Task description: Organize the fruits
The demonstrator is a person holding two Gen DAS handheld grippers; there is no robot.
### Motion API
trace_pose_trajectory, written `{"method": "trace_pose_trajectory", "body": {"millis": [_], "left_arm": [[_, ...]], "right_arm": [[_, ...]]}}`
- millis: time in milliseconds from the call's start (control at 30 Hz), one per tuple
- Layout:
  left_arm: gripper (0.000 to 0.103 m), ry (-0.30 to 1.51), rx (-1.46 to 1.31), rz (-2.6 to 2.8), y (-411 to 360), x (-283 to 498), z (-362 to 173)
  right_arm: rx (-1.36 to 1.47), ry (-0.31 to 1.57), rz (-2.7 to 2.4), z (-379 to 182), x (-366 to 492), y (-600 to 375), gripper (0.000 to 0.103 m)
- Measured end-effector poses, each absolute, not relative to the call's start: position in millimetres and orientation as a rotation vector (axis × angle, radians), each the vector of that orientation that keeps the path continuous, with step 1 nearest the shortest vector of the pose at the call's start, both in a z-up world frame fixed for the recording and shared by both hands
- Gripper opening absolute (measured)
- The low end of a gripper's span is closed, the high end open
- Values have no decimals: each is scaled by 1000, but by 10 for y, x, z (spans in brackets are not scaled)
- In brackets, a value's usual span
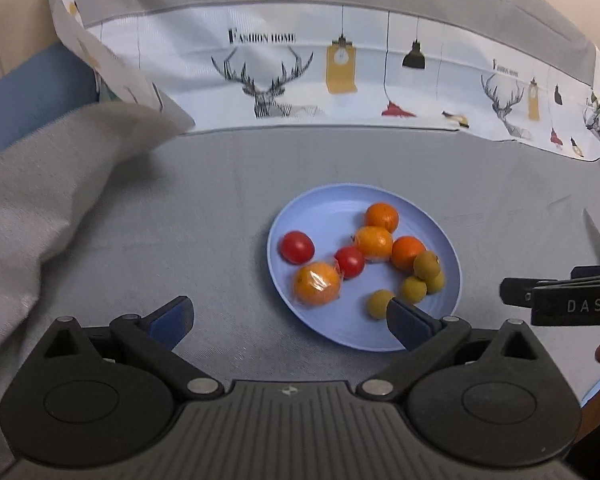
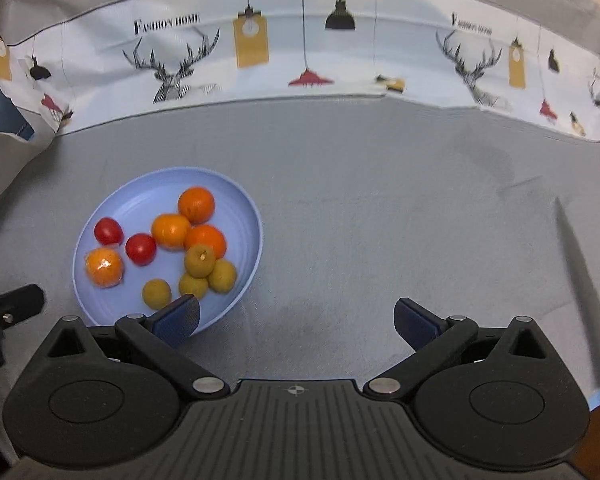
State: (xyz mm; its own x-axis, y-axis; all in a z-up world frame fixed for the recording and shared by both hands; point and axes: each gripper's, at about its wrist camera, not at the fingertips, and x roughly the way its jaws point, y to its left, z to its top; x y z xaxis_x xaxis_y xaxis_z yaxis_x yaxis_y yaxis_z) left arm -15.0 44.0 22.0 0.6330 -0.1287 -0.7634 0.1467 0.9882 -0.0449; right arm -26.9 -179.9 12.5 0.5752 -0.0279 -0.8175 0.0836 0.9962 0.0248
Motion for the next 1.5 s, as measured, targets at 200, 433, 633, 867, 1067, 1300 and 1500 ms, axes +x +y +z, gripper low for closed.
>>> {"method": "trace_pose_trajectory", "body": {"millis": [200, 433, 633, 867, 1067, 1300, 1500], "left_arm": [[103, 903, -1, -139, 469, -69, 174], [103, 925, -15, -136, 501, -48, 133], [103, 922, -12, -142, 483, -48, 133], [103, 924, -17, -142, 474, -38, 123], [103, 921, -14, -148, 461, -40, 120], [103, 921, -14, -152, 467, -46, 119], [103, 916, -8, -159, 459, -47, 115]], "right_arm": [[32, 974, -34, 63, -174, -1666, 102], [21, 986, -23, 28, -134, -1630, 102], [22, 987, -17, 13, -119, -1608, 102], [5, 988, -3, 3, -109, -1552, 102], [-3, 985, 3, 4, -107, -1539, 102], [-1, 984, 4, 10, -104, -1542, 102], [2, 984, 4, 10, -99, -1543, 102]]}}
